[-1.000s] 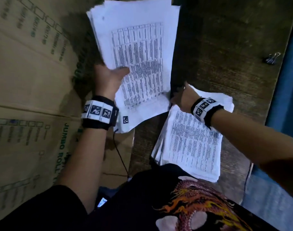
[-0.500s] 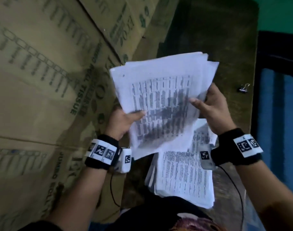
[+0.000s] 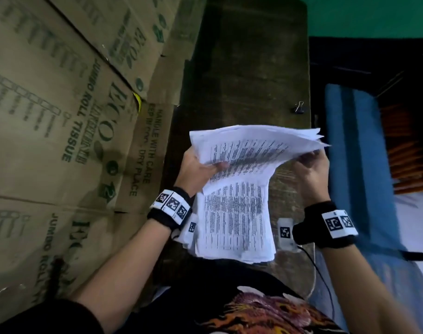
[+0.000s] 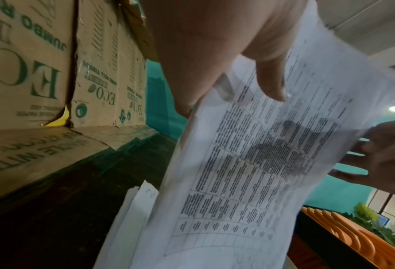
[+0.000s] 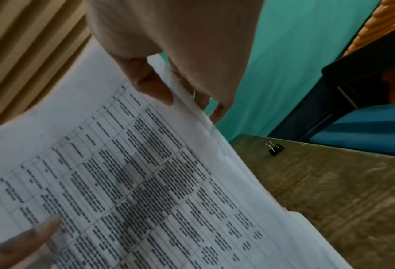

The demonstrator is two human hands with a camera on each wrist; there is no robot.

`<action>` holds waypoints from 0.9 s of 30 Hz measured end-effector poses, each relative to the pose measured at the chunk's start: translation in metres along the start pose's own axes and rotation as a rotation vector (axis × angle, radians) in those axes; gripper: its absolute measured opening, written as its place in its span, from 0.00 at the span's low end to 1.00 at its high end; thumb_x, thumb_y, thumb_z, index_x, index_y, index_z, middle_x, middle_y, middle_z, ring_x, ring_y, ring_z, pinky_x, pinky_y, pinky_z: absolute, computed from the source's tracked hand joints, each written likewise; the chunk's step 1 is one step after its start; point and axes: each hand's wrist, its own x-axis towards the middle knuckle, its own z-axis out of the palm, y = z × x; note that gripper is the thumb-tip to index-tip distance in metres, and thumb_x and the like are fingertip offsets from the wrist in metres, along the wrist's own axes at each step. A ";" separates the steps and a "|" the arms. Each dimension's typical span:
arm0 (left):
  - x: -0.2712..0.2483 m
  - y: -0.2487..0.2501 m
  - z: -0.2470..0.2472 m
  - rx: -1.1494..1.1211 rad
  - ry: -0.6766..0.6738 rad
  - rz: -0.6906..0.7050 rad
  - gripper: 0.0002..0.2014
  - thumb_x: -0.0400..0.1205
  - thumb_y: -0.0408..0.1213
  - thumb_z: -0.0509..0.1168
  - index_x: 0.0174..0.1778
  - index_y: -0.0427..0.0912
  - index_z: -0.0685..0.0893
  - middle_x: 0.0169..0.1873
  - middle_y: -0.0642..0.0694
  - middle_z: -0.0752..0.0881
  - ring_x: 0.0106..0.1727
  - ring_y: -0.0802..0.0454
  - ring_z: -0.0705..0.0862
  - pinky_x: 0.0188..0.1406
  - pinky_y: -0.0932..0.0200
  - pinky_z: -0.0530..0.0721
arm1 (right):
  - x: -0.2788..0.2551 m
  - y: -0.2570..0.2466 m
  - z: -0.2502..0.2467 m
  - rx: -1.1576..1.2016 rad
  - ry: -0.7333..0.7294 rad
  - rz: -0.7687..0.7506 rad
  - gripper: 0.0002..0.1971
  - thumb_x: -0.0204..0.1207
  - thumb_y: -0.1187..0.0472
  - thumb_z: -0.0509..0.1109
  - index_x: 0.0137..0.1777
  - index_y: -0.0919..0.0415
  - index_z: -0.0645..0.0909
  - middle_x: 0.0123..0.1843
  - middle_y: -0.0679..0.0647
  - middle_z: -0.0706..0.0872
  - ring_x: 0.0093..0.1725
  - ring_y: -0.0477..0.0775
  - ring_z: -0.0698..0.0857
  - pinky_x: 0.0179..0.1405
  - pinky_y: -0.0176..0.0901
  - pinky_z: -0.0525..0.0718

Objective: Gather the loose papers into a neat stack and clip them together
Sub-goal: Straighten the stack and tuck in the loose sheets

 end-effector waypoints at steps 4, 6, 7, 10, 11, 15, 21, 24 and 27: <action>-0.004 0.001 -0.001 0.033 0.019 0.055 0.19 0.71 0.18 0.70 0.58 0.29 0.77 0.52 0.39 0.87 0.53 0.53 0.88 0.51 0.55 0.86 | -0.005 -0.009 0.001 0.036 -0.081 -0.030 0.21 0.60 0.70 0.64 0.50 0.49 0.82 0.51 0.60 0.80 0.44 0.39 0.84 0.45 0.28 0.78; -0.004 0.004 -0.002 0.046 0.006 0.136 0.21 0.68 0.14 0.67 0.54 0.36 0.74 0.47 0.37 0.85 0.50 0.52 0.86 0.51 0.56 0.85 | -0.003 -0.008 0.003 0.059 -0.125 -0.015 0.18 0.62 0.68 0.70 0.54 0.57 0.80 0.48 0.61 0.80 0.47 0.46 0.85 0.49 0.34 0.80; -0.003 0.005 0.000 0.076 -0.003 0.151 0.21 0.67 0.16 0.67 0.51 0.40 0.75 0.45 0.40 0.84 0.48 0.52 0.85 0.51 0.56 0.84 | -0.001 -0.005 0.004 0.053 -0.148 -0.015 0.18 0.65 0.69 0.73 0.55 0.62 0.78 0.45 0.59 0.81 0.47 0.47 0.85 0.48 0.37 0.80; 0.000 0.009 0.006 0.095 0.009 0.131 0.18 0.70 0.21 0.65 0.44 0.51 0.81 0.43 0.49 0.85 0.44 0.60 0.85 0.45 0.63 0.85 | 0.006 -0.004 0.013 -0.062 -0.140 -0.022 0.15 0.65 0.73 0.68 0.51 0.60 0.80 0.44 0.50 0.84 0.43 0.42 0.84 0.43 0.38 0.80; 0.000 0.012 0.008 0.078 0.030 0.124 0.17 0.73 0.21 0.65 0.44 0.50 0.82 0.43 0.50 0.86 0.45 0.61 0.86 0.43 0.65 0.85 | 0.010 -0.003 0.014 -0.091 -0.122 -0.031 0.13 0.68 0.73 0.66 0.51 0.61 0.81 0.45 0.51 0.86 0.44 0.43 0.85 0.44 0.40 0.82; 0.012 0.011 0.004 0.064 0.128 0.136 0.19 0.76 0.23 0.68 0.60 0.44 0.78 0.54 0.48 0.86 0.56 0.58 0.86 0.50 0.67 0.85 | 0.027 0.004 0.009 -0.089 -0.117 -0.034 0.13 0.75 0.72 0.67 0.57 0.61 0.80 0.56 0.63 0.88 0.56 0.60 0.88 0.54 0.54 0.87; 0.004 -0.059 -0.008 0.329 -0.037 -0.266 0.25 0.81 0.27 0.64 0.72 0.35 0.64 0.67 0.38 0.78 0.68 0.46 0.79 0.66 0.54 0.78 | 0.029 0.062 0.014 -0.438 -0.227 0.307 0.17 0.74 0.76 0.62 0.60 0.64 0.80 0.54 0.58 0.87 0.56 0.60 0.87 0.55 0.53 0.85; -0.006 -0.093 -0.004 0.464 -0.107 -0.428 0.31 0.82 0.27 0.59 0.80 0.37 0.54 0.75 0.39 0.71 0.73 0.43 0.73 0.73 0.53 0.72 | 0.016 0.086 0.024 -0.592 -0.326 0.444 0.20 0.79 0.77 0.58 0.70 0.68 0.75 0.55 0.59 0.84 0.54 0.57 0.83 0.48 0.43 0.76; -0.007 -0.103 0.001 0.478 -0.085 -0.506 0.31 0.83 0.22 0.52 0.81 0.39 0.49 0.73 0.45 0.70 0.70 0.46 0.73 0.61 0.65 0.71 | 0.013 0.106 0.033 -0.620 -0.333 0.542 0.29 0.81 0.74 0.57 0.81 0.64 0.57 0.60 0.61 0.80 0.52 0.60 0.80 0.45 0.53 0.78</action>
